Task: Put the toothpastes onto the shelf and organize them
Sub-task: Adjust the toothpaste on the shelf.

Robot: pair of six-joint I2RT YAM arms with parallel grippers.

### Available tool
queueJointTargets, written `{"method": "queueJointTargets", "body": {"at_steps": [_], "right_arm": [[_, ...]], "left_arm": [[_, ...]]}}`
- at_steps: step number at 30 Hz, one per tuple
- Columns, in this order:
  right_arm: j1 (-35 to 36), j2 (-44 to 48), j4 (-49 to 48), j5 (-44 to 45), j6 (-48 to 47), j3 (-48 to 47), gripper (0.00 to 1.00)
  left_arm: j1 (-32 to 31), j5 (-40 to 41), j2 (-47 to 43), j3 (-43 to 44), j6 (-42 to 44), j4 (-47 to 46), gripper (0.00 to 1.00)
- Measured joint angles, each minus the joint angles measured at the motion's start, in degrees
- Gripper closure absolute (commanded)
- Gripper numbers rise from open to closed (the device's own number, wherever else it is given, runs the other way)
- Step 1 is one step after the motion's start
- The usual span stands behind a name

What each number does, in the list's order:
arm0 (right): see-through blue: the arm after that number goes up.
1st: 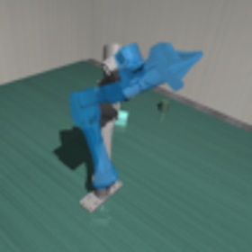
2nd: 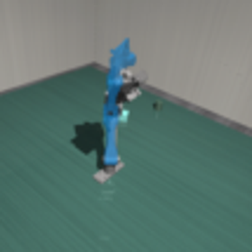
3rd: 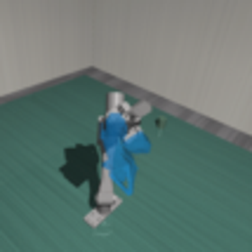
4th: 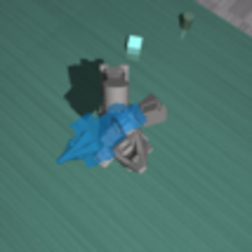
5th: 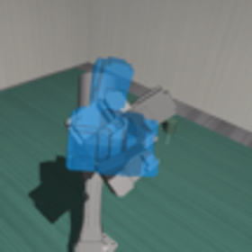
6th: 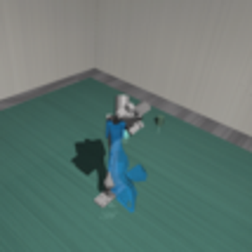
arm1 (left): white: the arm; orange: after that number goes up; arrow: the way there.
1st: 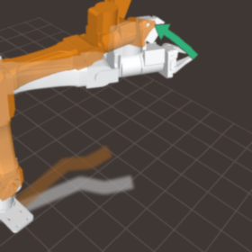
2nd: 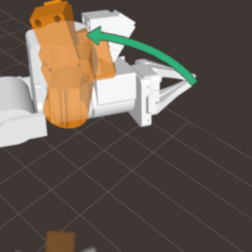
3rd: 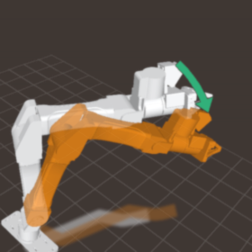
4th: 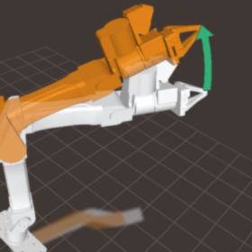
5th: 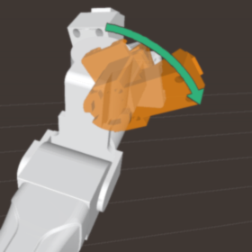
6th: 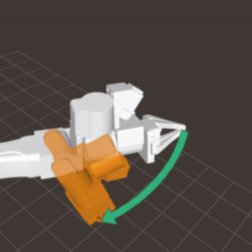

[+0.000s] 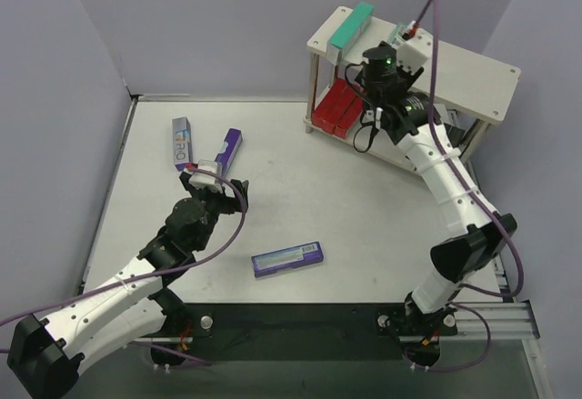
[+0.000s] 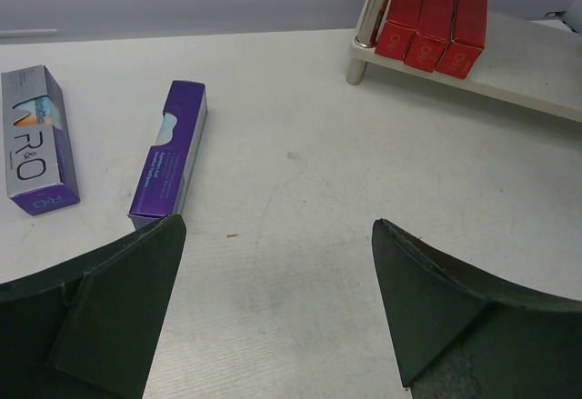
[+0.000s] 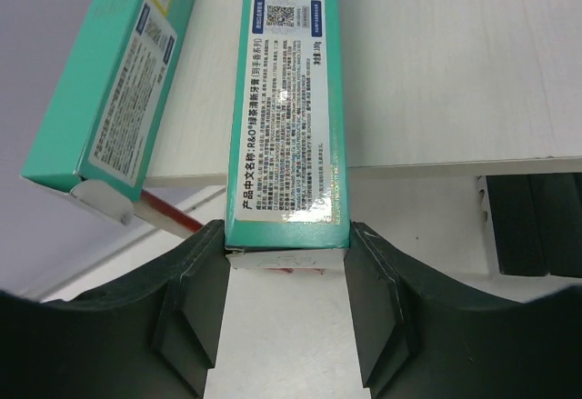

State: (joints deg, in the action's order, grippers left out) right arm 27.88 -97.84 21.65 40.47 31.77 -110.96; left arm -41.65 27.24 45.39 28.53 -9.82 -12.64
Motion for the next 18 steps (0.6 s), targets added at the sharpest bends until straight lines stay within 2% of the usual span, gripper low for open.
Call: {"method": "queueJointTargets", "body": {"at_steps": [8, 18], "right_arm": [[-5.07, 11.65, -8.7, -8.57, 17.11, 16.52, 0.6], [-8.35, 13.9, -22.27, -20.09, 36.24, 25.92, 0.6]], "left_arm": [[-0.04, 0.07, 0.04, 0.0, 0.02, 0.0, 0.05], [-0.26, 0.66, 0.39, 0.0, 0.09, -0.02, 0.05]]}}
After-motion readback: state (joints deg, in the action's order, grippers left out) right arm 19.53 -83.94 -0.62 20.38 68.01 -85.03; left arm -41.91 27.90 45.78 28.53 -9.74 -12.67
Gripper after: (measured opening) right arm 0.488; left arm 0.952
